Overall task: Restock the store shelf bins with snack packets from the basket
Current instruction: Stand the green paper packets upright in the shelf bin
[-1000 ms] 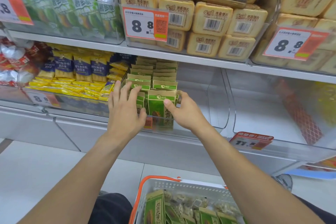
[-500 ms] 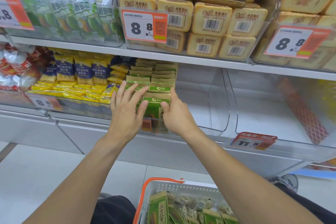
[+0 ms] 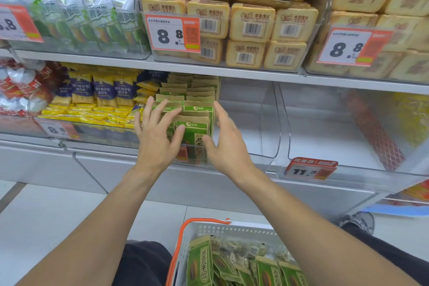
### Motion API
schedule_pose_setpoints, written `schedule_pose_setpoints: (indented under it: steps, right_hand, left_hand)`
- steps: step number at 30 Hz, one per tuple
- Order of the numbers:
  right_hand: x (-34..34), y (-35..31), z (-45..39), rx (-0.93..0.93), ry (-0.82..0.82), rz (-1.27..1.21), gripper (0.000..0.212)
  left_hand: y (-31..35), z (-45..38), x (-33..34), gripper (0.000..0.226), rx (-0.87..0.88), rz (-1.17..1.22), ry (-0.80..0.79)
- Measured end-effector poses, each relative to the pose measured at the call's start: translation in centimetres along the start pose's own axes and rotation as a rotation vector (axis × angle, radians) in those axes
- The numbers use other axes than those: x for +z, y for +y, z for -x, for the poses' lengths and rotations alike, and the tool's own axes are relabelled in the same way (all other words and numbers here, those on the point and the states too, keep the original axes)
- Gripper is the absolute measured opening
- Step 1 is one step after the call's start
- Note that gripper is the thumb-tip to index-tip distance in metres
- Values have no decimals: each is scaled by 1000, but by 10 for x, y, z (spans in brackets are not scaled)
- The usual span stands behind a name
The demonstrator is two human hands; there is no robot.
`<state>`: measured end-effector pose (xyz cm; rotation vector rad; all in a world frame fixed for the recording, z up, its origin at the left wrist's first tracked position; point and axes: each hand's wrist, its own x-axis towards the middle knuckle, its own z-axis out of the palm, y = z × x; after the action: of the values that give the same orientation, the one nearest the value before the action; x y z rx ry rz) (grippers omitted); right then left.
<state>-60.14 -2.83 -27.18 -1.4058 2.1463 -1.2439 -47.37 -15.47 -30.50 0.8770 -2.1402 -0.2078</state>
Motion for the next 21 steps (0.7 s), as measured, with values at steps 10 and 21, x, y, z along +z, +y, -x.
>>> schedule_pose_setpoints:
  steps: [10,21]
  right_hand:
    - [-31,84,86,7,78,-80,21]
    - [-25,243,202,667,-476,172,17]
  left_hand:
    - [83,60,25,16,112,396,-255]
    - [72,279,104,10,-566,229,-993]
